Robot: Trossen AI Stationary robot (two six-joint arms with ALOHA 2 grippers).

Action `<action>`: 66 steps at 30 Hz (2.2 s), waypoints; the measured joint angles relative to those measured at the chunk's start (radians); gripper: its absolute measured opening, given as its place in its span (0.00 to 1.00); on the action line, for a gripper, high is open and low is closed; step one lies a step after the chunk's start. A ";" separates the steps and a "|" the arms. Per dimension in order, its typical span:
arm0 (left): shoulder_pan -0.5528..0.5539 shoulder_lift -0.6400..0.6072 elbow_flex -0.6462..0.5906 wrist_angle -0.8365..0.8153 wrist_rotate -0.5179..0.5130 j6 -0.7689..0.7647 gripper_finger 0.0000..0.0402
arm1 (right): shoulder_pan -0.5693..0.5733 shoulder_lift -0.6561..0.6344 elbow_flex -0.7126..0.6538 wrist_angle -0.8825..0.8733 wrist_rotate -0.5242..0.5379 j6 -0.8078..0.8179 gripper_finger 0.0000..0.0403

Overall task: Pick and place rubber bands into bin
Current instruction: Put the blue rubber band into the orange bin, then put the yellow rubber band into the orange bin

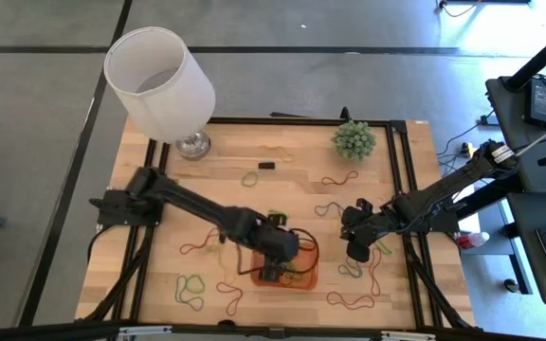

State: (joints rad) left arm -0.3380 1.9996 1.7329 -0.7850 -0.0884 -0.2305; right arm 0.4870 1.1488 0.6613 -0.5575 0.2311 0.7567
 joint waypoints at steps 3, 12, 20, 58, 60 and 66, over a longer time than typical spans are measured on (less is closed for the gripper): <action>0.000 0.073 0.019 0.004 0.067 -0.018 0.00 | 0.000 0.000 0.000 0.000 -0.013 0.000 0.33; 0.000 0.131 0.021 -0.050 0.157 -0.168 0.14 | 0.000 0.000 0.000 0.000 -0.039 0.000 0.33; 0.020 0.045 0.021 -0.136 0.126 -0.155 0.30 | 0.000 0.000 0.000 0.010 -0.041 0.000 0.33; 0.355 -1.127 -1.110 0.169 0.004 0.236 0.00 | -0.288 0.096 0.003 0.189 -0.065 0.609 0.33; 0.375 -1.179 -1.156 0.184 0.004 0.236 0.00 | -0.291 0.117 0.018 0.141 -0.083 0.668 0.33; 0.422 -1.243 -1.226 0.263 -0.070 0.243 0.01 | -0.291 0.188 0.090 -0.019 -0.114 0.785 0.33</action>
State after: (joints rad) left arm 0.0836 0.7562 0.5066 -0.5219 -0.1582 0.0127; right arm 0.1963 1.3366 0.7509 -0.5762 0.1175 1.5414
